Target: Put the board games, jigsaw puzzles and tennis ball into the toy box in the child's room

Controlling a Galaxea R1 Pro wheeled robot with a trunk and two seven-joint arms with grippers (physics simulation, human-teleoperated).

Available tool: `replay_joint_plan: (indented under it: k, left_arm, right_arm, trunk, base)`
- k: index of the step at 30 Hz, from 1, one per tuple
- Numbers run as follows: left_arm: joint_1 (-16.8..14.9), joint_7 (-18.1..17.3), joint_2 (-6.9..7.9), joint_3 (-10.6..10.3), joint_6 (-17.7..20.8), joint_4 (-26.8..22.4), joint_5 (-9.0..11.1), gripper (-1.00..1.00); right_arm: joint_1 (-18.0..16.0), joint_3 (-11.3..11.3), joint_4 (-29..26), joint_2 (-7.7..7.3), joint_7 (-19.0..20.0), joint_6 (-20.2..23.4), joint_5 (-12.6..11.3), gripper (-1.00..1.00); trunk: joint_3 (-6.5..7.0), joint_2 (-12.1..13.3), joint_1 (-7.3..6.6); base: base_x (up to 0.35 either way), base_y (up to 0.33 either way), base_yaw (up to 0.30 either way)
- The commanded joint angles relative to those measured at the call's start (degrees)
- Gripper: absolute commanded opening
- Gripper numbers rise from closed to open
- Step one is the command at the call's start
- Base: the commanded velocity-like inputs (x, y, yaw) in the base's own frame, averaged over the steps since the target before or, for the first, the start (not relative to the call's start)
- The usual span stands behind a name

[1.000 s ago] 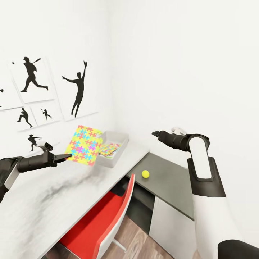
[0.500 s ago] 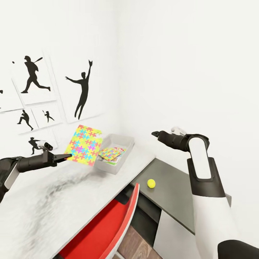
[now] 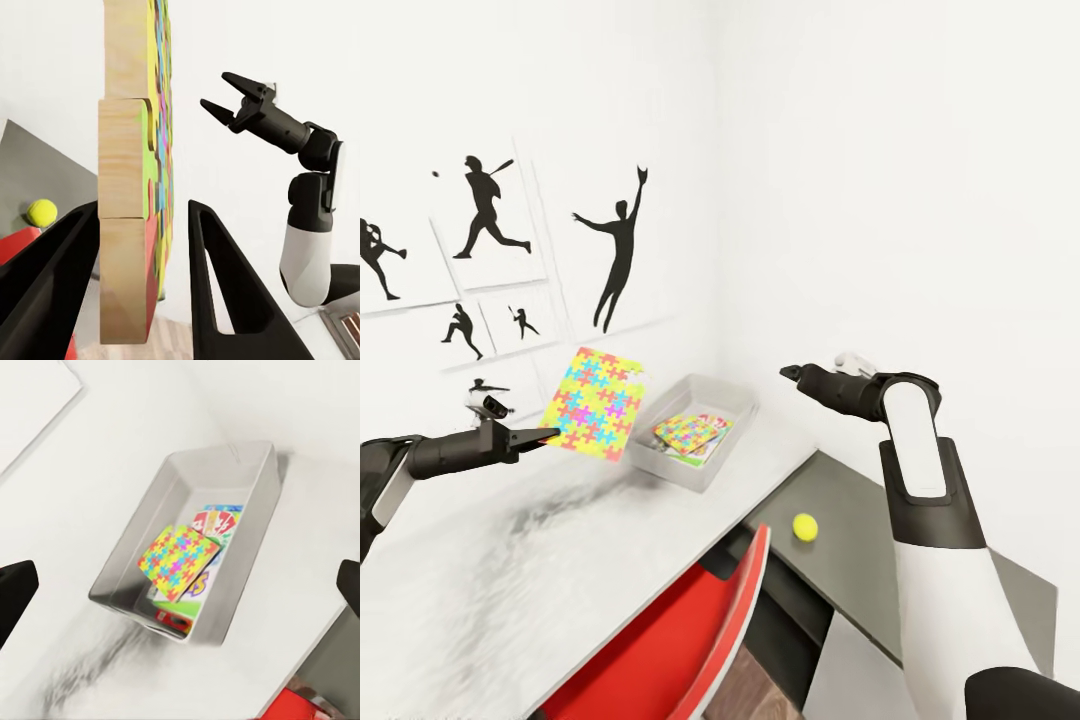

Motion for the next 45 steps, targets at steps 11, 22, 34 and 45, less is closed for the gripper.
replay_joint_plan:
  k: [11, 22, 34, 45]
  left_arm:
    - [-0.06, -0.20, 0.02, -0.02, 0.65, 0.00, 0.04, -1.00]
    - [-0.06, -0.20, 0.02, -0.04, 0.67, 0.00, 0.06, -1.00]
    - [-0.06, -0.20, 0.02, -0.11, 0.68, 0.00, 0.06, -1.00]
    - [-0.06, -0.20, 0.02, -0.12, 0.68, 0.00, 0.06, -1.00]
  right_arm:
    - [-0.01, -0.04, -0.21, -0.05, -0.66, 0.16, -3.74, 1.00]
    - [0.00, -0.04, -0.23, -0.05, -0.67, 0.16, -4.05, 1.00]
    - [0.00, 0.05, -0.14, -0.05, -0.67, 0.16, -4.05, 1.00]
    - [0.00, 0.13, -0.14, -0.05, -0.59, 0.16, -4.05, 1.00]
  trunk:
    - [-0.14, -0.12, 0.05]
    - [-0.14, -0.12, 0.05]
    - [-0.14, -0.12, 0.05]
    - [-0.14, -0.12, 0.05]
  base:
    - [0.164, -0.080, 0.075]
    - [0.113, -0.001, 0.027]
    - [0.024, -0.074, 0.153]
    - [0.104, -0.060, 0.025]
